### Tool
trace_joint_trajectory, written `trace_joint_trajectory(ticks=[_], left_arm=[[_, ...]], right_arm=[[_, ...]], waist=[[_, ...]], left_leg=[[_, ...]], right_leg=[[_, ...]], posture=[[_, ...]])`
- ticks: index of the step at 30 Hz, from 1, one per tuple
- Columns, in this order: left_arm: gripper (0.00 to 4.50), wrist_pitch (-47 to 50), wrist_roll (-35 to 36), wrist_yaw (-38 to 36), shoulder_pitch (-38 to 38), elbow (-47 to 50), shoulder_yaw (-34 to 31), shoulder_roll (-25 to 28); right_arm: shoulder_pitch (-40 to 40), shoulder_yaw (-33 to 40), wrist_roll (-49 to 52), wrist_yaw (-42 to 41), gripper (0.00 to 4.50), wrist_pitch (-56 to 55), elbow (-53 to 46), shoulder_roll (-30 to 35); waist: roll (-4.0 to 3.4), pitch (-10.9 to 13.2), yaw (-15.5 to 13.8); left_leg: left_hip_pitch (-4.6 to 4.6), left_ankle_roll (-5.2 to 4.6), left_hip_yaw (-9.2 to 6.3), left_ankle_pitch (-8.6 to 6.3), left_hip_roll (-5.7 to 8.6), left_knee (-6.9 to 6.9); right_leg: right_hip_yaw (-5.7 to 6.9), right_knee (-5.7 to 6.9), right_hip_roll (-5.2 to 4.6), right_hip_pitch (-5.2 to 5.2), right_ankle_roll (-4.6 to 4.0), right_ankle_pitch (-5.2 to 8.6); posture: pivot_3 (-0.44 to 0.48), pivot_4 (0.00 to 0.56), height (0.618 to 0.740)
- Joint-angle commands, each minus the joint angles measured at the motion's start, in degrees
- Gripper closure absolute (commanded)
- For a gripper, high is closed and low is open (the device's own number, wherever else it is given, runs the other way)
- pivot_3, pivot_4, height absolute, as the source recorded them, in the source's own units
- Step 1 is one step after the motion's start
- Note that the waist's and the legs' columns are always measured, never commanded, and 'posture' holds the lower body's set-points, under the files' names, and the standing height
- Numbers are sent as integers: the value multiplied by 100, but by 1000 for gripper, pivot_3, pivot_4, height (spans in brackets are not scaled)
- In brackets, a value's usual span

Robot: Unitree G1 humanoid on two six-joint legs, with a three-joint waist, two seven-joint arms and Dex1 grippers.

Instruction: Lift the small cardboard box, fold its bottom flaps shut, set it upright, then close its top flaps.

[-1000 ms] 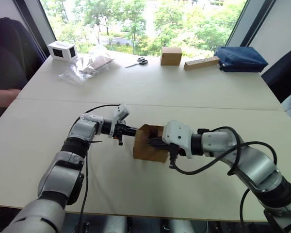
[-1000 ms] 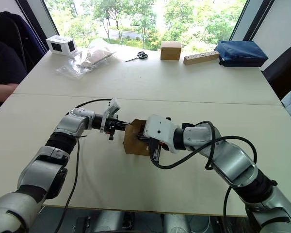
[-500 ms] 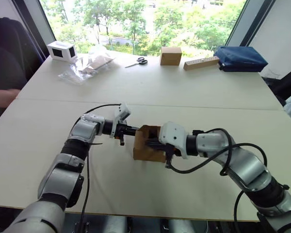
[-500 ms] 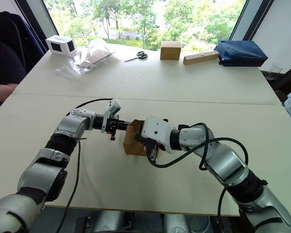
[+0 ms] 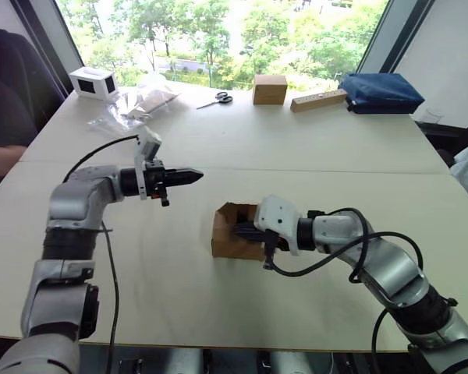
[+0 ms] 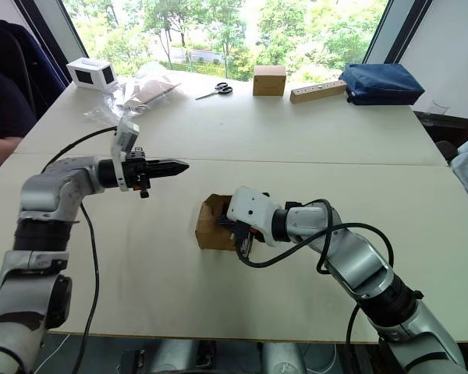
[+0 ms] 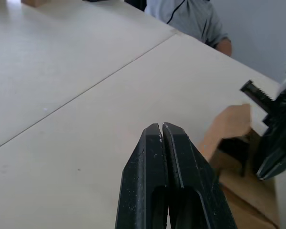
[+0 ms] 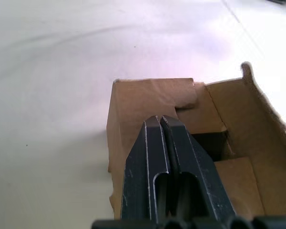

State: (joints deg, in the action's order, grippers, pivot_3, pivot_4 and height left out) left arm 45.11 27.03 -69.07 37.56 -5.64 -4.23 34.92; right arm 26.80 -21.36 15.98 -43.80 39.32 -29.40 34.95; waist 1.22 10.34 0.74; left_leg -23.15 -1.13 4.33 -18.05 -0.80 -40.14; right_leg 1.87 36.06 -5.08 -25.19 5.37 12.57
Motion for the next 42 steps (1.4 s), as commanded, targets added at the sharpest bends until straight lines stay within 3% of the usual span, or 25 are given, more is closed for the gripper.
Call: trace_joint_trajectory(ticks=[1,7,23,28,30,36,42], left_arm=[[4441,700,637,42,-473,1212,-148,313],[4441,712,738,250,-1062,2135,282,481],[4441,-118,350,205,-1164,1692,1222,409],[4441,-155,399,217,-1069,1484,1253,290],[4441,-172,402,227,-1039,1456,1262,259],[4441,-149,430,337,-1065,1522,1251,196],[4441,-127,478,421,-1114,1581,1218,218]], right_arm=[[-41,214,0,-48,4500,-139,-5,26],[-75,281,-41,-157,4500,-256,112,68],[-31,566,76,-84,4500,-96,-36,9],[438,1873,1533,-289,4500,699,-177,-72],[650,2094,1667,-147,4500,731,14,-183],[816,1547,949,177,4500,148,627,-395],[844,784,126,86,4500,-159,950,-130]], waist=[[0,1,4],[0,1,-29],[0,1,-18],[-1,1,-23],[0,1,-20],[-1,0,-10],[-2,0,-16]], left_leg=[[0,0,1,0,0,1],[2,5,-3,3,-1,1],[2,6,-1,3,1,2],[1,5,0,3,1,2],[2,5,-1,3,0,2],[6,5,2,3,0,4],[4,5,1,3,0,3]], right_leg=[[-1,0,1,-2,0,0],[1,-1,2,0,-2,1],[1,0,5,-1,-2,1],[1,-1,4,0,-1,1],[1,0,4,0,-1,0],[-1,0,4,2,-2,0],[-1,1,4,0,-2,0]], posture=[[0,150,740],[0,150,740],[0,150,740],[0,150,740],[0,150,740],[0,150,740],[0,150,740]])
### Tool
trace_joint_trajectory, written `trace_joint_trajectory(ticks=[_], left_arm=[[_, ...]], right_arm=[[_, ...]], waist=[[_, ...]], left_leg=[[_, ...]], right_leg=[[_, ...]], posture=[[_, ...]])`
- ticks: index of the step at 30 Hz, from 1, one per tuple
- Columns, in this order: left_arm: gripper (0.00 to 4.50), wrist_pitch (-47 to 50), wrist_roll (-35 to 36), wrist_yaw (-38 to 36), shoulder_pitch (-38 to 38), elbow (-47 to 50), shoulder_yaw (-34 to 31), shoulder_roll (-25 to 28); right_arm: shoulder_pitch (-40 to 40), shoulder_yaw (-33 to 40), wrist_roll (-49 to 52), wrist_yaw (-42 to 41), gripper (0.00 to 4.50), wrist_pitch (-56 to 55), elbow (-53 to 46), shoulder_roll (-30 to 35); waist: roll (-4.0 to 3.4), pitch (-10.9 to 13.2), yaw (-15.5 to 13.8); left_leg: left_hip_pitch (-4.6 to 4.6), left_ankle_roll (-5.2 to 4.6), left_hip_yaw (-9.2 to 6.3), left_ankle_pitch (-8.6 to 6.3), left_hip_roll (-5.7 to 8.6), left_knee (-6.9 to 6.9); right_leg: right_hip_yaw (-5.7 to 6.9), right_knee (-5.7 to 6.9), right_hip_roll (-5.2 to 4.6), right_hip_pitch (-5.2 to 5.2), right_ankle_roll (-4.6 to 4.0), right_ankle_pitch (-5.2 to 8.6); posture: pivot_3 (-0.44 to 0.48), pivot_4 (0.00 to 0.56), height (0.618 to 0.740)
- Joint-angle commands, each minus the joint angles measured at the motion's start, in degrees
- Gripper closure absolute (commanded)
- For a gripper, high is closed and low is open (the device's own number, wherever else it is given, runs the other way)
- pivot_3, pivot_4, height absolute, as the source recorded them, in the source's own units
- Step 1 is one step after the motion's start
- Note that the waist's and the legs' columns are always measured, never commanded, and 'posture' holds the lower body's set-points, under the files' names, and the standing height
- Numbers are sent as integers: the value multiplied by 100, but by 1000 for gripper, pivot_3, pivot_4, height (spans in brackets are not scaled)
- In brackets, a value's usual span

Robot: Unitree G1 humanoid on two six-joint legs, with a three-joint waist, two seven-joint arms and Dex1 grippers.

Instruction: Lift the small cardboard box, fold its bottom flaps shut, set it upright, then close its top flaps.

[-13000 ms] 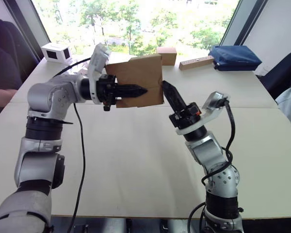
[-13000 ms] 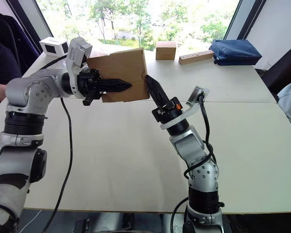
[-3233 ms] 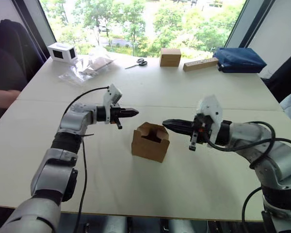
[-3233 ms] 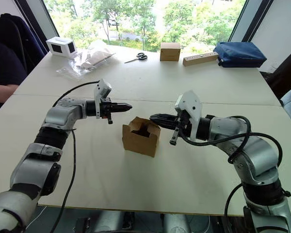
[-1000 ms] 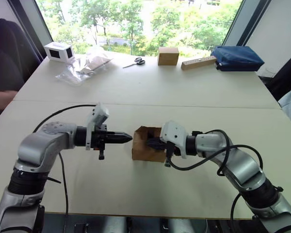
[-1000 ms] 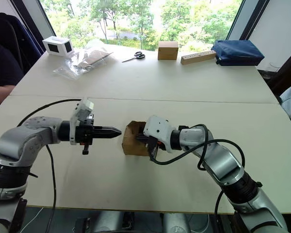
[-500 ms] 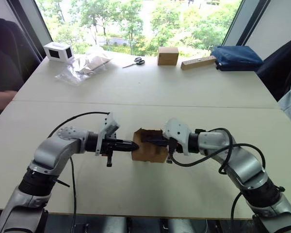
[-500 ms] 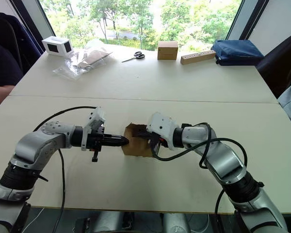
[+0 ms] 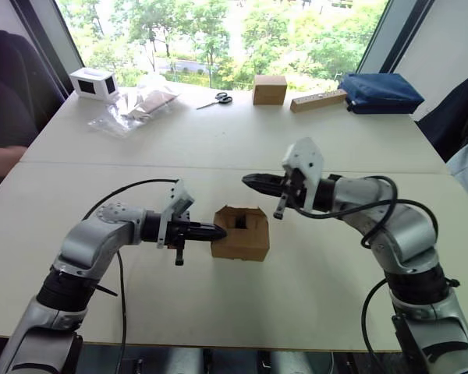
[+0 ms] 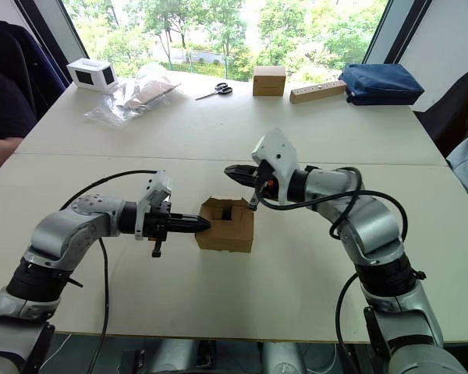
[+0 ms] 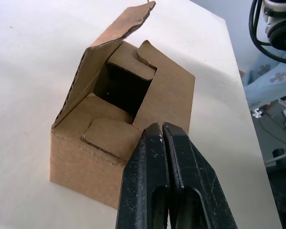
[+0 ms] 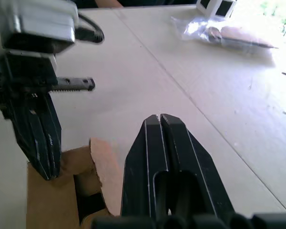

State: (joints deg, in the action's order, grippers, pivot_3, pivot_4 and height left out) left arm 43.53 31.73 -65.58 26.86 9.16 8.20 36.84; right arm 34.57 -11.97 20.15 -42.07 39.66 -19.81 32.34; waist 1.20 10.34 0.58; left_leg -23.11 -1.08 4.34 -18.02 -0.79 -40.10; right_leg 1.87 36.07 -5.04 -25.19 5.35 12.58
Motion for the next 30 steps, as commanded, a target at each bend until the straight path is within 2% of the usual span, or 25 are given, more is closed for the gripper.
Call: trace_joint_trajectory(ticks=[1,11,14,17,20,30], left_arm=[[4441,35,17,81,-46,104,-29,29],[4441,137,195,134,14,77,-123,37],[4441,508,698,143,171,113,-440,-45],[4441,665,897,287,307,37,-659,-124],[4441,843,1069,651,564,-230,-927,-416],[4441,412,555,896,569,-397,-583,-667]], right_arm=[[26,-200,-300,-140,4500,-188,-24,159],[-410,-209,20,-513,4500,243,-599,302],[-544,-203,-5,-498,4500,275,-660,337],[-569,-186,-35,-481,4500,286,-667,322],[-580,-209,-86,-485,4500,251,-634,334],[-579,-208,-124,-456,4500,211,-622,300]], waist=[[0,0,1],[0,0,-1],[0,0,1],[0,0,3],[0,0,-8],[1,0,4]], left_leg=[[0,0,0,0,1,0],[0,0,-1,0,-1,0],[0,0,-2,0,-1,0],[0,0,-1,0,-1,0],[0,0,-2,0,0,0],[0,2,-2,1,1,0]], right_leg=[[0,0,0,0,0,0],[0,0,0,0,0,0],[1,-1,0,0,0,0],[0,0,0,0,0,0],[1,0,0,0,0,0],[1,0,1,0,1,0]], posture=[[0,150,740],[0,150,740],[0,150,740],[0,150,740],[0,150,740],[0,150,740]])
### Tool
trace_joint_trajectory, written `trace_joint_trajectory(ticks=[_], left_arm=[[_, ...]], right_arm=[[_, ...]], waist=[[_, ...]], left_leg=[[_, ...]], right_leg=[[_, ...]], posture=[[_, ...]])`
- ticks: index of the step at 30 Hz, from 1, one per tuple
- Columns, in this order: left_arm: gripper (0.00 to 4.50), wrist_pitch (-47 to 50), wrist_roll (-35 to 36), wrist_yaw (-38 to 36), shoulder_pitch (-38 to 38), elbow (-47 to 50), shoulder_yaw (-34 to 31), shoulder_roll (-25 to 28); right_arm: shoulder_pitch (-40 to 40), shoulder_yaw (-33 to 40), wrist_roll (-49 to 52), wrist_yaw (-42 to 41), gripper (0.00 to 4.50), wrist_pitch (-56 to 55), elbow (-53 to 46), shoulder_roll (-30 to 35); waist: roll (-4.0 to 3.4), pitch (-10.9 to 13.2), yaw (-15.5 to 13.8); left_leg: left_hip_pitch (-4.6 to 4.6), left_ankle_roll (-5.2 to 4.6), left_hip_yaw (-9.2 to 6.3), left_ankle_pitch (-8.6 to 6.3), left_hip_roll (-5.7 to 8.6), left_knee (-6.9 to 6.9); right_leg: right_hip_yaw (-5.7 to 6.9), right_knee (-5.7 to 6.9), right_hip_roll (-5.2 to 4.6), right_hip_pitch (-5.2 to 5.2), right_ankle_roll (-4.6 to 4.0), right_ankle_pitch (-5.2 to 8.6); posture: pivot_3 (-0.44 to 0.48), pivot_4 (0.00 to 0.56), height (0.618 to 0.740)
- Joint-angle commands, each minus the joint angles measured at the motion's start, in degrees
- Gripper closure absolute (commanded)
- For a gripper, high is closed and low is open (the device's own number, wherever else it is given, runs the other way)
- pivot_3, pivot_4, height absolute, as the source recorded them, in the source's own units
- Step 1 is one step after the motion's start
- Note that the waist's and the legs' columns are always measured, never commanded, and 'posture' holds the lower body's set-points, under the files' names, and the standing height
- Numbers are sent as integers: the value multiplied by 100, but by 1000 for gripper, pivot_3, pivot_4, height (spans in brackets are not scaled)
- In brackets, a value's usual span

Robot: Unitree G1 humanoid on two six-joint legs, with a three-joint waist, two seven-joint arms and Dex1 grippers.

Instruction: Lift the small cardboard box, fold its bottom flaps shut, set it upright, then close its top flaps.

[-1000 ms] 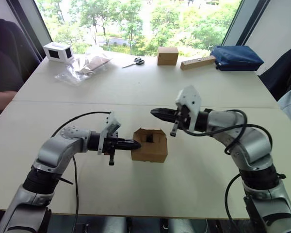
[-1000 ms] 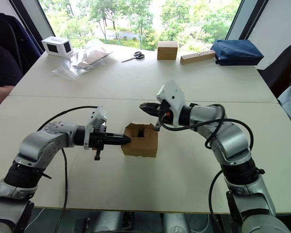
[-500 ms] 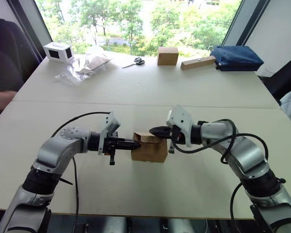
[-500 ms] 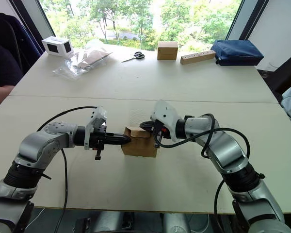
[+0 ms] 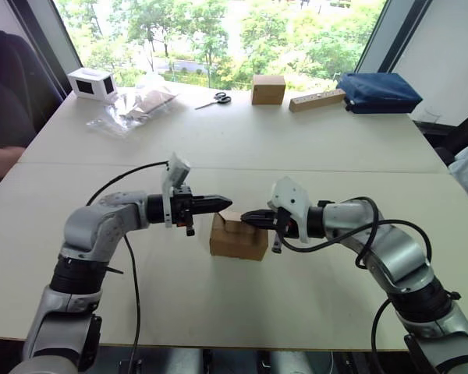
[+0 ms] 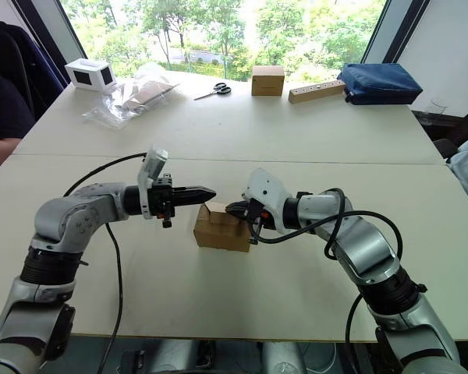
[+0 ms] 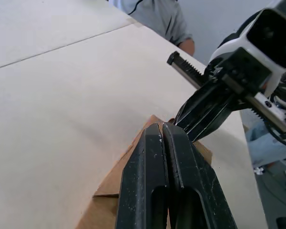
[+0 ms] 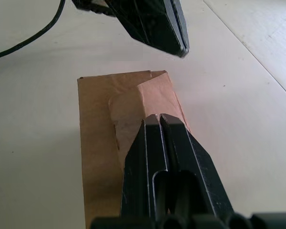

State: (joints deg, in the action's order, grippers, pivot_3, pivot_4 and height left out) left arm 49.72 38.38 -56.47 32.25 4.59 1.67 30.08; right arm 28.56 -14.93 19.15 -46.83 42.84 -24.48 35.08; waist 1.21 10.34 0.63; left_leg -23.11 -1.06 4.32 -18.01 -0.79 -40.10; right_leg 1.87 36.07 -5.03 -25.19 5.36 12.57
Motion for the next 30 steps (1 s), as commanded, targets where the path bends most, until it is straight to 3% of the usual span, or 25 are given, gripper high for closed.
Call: trace_joint_trajectory(ticks=[1,11,16,30], left_arm=[[4441,-237,-148,5,21,42,79,-10],[4441,-461,-468,-6,-152,-96,280,-22],[4441,-420,-464,97,-102,-157,230,-135],[4441,-661,-617,1,-267,-308,304,-212]], right_arm=[[20,89,-27,23,4500,-107,-157,24],[-8,261,51,108,4500,-56,-383,40],[-174,365,427,-43,4500,238,-971,189],[-188,-222,68,205,4500,127,-958,180]], waist=[[0,0,-2],[0,0,-6],[0,0,-15],[0,0,-8]], left_leg=[[0,0,0,0,0,0],[-1,0,0,0,0,0],[-1,0,0,0,0,0],[0,-1,-1,0,0,0]], right_leg=[[0,0,0,0,0,0],[0,-1,-1,0,0,0],[0,-1,-1,0,0,0],[0,0,-1,0,0,0]], posture=[[0,150,740],[0,150,740],[0,150,740],[0,150,740]])
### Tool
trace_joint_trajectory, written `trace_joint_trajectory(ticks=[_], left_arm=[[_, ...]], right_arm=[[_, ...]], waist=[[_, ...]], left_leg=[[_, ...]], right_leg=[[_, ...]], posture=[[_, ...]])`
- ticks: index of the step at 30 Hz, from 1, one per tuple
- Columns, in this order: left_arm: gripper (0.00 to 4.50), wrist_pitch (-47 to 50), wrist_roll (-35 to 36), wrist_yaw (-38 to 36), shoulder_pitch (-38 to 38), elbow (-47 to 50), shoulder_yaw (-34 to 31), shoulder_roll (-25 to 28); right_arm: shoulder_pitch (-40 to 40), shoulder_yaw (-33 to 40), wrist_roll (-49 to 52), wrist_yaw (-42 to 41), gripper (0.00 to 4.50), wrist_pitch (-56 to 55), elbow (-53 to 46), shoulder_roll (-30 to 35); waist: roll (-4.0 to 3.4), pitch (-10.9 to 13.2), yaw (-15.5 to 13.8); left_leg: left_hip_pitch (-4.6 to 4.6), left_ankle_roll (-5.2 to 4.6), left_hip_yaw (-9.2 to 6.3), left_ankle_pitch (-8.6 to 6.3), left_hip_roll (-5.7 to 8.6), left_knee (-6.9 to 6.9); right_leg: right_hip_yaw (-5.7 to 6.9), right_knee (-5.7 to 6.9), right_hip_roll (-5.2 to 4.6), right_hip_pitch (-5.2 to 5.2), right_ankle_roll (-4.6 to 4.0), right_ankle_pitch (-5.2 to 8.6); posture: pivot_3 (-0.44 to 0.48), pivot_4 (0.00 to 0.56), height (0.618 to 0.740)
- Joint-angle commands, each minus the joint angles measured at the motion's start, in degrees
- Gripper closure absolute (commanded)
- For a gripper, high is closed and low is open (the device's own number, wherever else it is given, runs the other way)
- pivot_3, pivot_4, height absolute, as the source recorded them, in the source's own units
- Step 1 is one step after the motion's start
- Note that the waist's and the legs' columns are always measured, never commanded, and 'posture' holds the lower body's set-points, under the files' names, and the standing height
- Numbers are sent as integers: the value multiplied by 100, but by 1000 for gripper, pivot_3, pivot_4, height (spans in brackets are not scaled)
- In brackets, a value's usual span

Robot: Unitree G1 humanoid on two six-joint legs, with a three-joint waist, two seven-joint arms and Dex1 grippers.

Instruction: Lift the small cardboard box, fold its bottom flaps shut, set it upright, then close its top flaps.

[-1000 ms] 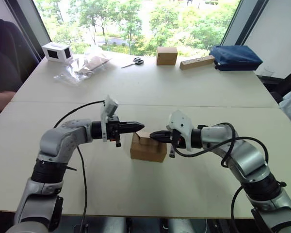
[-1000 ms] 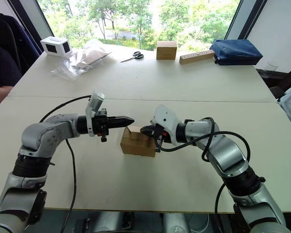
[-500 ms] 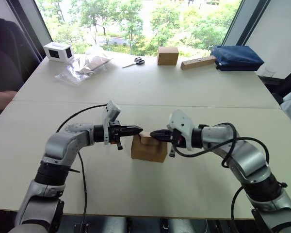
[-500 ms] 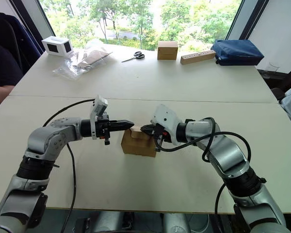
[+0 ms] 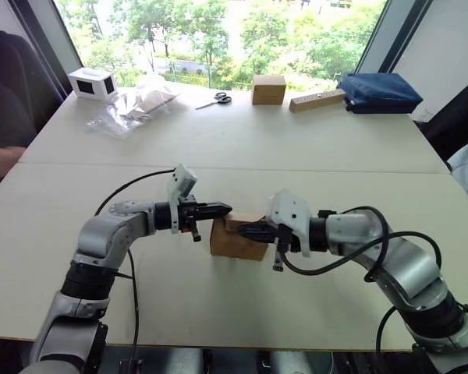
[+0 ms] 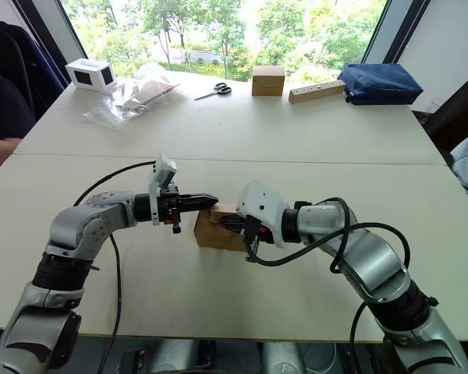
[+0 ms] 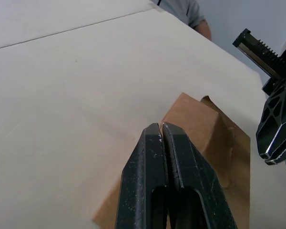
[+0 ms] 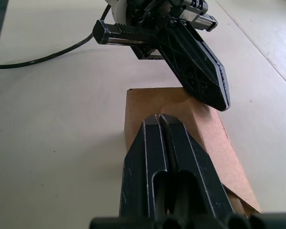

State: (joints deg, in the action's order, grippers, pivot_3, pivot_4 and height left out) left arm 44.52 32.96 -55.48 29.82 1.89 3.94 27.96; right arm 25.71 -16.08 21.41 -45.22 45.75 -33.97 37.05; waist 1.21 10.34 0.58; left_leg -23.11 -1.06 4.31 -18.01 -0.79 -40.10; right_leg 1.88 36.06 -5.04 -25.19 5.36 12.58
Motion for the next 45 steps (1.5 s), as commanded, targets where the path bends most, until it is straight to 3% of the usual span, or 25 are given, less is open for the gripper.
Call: trace_joint_trajectory(ticks=[1,23,40,45], left_arm=[[4441,-162,-82,-118,-28,-69,76,6],[4441,-133,-119,-120,-115,-61,136,-68],[4441,58,-54,-96,-9,257,119,-11],[4441,-481,-669,-207,-104,243,593,228]], right_arm=[[100,-176,-231,30,4500,-209,27,8],[124,-625,-1257,-47,4500,-801,458,90],[201,-587,-1425,-77,4500,-875,568,-19],[46,-303,-946,-203,4500,-588,273,-82]], waist=[[0,0,-6],[0,-1,-5],[1,-2,-11],[1,-2,-11]], left_leg=[[0,0,0,0,0,0],[3,0,0,0,1,0],[9,0,0,0,1,0],[10,0,-1,0,1,0]], right_leg=[[0,0,0,1,0,0],[0,0,0,4,0,0],[0,-1,0,11,0,0],[0,-1,0,11,0,0]], posture=[[0,150,740],[0,150,740],[0,150,740],[0,150,740]])
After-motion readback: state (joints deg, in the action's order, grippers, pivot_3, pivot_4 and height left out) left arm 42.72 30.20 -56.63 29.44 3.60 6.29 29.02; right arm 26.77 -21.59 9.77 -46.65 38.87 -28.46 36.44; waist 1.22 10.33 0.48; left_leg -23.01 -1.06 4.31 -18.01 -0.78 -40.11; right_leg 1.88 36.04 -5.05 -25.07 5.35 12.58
